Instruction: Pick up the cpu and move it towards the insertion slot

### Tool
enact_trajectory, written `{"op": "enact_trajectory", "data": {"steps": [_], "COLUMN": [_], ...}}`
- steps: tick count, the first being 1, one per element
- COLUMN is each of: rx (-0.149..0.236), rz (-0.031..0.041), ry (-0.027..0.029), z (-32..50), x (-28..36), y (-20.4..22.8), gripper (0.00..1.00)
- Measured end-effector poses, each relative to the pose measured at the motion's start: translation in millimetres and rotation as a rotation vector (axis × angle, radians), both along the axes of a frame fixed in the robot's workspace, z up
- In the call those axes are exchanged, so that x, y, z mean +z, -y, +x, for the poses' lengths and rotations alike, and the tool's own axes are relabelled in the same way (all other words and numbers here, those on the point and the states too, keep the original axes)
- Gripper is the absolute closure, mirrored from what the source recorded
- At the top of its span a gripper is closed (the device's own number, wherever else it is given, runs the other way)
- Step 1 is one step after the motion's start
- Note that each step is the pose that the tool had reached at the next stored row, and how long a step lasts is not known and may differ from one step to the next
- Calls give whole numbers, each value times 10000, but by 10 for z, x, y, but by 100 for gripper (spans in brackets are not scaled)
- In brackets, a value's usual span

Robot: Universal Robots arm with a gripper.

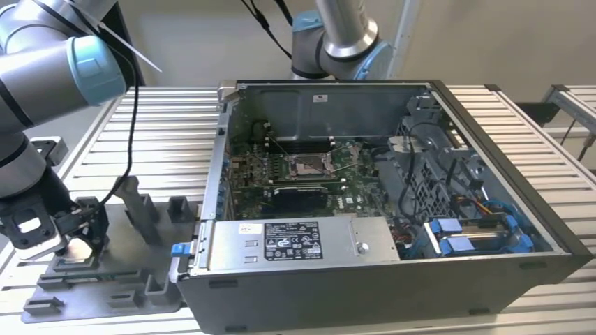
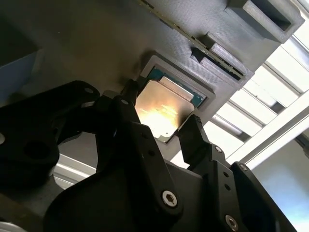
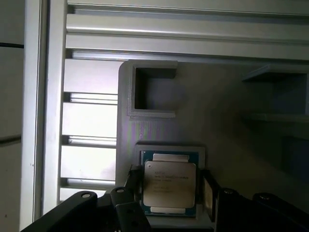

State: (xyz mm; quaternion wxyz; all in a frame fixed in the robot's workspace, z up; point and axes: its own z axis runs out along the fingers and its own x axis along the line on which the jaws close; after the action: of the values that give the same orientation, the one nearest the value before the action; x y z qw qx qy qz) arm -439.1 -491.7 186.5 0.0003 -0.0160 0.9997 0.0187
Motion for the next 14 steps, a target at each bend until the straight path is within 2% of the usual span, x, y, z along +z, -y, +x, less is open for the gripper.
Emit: {"op": "enact_trajectory", "data": {"steps": [1, 2, 10, 14], "rx": [0, 0, -1, -12], "rz": [0, 0, 3, 1], "ry": [0, 0, -1, -40], "z": [0, 0, -2, -2], "x": [0, 0, 9, 108], "y": [0, 0, 0, 0], "gripper": [0, 100, 100, 100]}}
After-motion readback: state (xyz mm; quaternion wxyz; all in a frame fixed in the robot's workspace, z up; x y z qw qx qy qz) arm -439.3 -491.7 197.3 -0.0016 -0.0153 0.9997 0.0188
